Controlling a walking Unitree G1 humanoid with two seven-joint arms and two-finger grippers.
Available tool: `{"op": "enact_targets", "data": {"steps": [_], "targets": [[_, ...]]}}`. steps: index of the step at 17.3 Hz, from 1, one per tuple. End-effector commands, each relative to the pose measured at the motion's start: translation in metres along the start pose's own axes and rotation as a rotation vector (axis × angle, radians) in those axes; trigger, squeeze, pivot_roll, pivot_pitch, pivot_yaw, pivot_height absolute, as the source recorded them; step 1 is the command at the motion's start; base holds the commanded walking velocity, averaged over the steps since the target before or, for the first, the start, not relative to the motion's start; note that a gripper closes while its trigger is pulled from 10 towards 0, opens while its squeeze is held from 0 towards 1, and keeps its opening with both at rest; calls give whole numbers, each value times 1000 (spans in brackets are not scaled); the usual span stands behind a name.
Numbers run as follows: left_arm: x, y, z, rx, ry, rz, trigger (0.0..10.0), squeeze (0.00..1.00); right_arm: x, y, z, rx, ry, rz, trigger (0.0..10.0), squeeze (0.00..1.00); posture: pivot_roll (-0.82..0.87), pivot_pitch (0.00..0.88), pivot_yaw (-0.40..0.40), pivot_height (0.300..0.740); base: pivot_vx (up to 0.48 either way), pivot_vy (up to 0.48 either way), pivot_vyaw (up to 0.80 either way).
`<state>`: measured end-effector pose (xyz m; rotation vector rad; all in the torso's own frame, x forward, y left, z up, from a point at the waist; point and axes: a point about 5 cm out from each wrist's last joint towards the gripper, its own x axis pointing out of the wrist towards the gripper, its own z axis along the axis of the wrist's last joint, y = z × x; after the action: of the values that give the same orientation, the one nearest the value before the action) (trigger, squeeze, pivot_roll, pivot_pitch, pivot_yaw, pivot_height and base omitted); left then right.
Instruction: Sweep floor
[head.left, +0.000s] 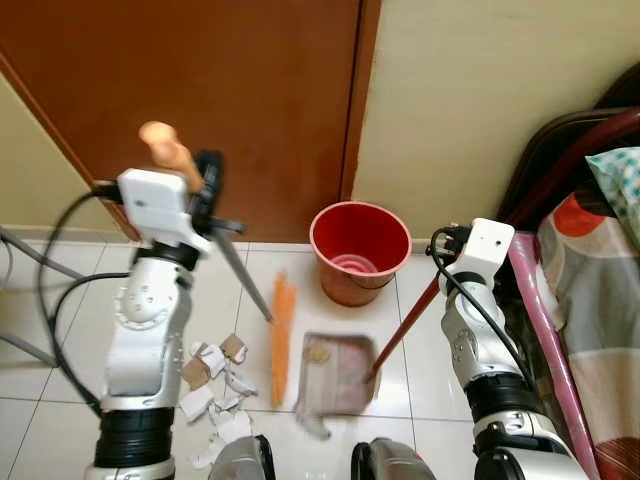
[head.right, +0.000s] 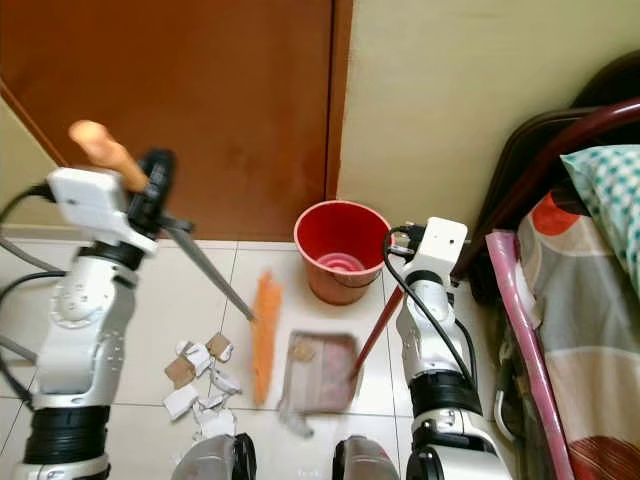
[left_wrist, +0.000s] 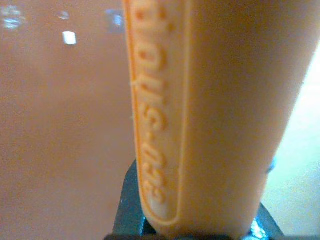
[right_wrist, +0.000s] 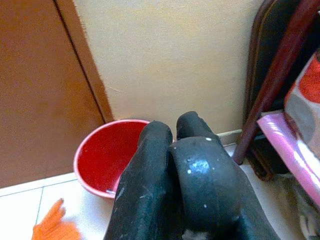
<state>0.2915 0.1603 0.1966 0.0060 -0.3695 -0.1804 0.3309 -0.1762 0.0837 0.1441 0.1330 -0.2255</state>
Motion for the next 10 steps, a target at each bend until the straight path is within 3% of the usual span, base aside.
{"op": "enact_targets", "data": {"steps": [1, 3, 6, 10], "targets": [[1, 2, 15, 8, -59, 16, 10000, 0, 3, 5, 11, 29, -35, 23, 10000, 0, -38, 67, -33, 740, 0, 0, 0], [0, 19, 13, 52, -40, 74, 10000, 0, 3, 1, 12, 57, -46, 36, 10000, 0, -32, 44, -27, 740, 0, 0, 0], [-8, 33, -8, 52, 38, 144, 10000, 0, 1, -5, 20, 88, -92, 43, 10000, 0, -39, 27, -17, 740, 0, 0, 0], [-17, 32, -26, 93, 108, 192, 10000, 0, -1, -10, 38, 117, -142, 74, 10000, 0, -54, 8, -16, 740, 0, 0, 0]]}}
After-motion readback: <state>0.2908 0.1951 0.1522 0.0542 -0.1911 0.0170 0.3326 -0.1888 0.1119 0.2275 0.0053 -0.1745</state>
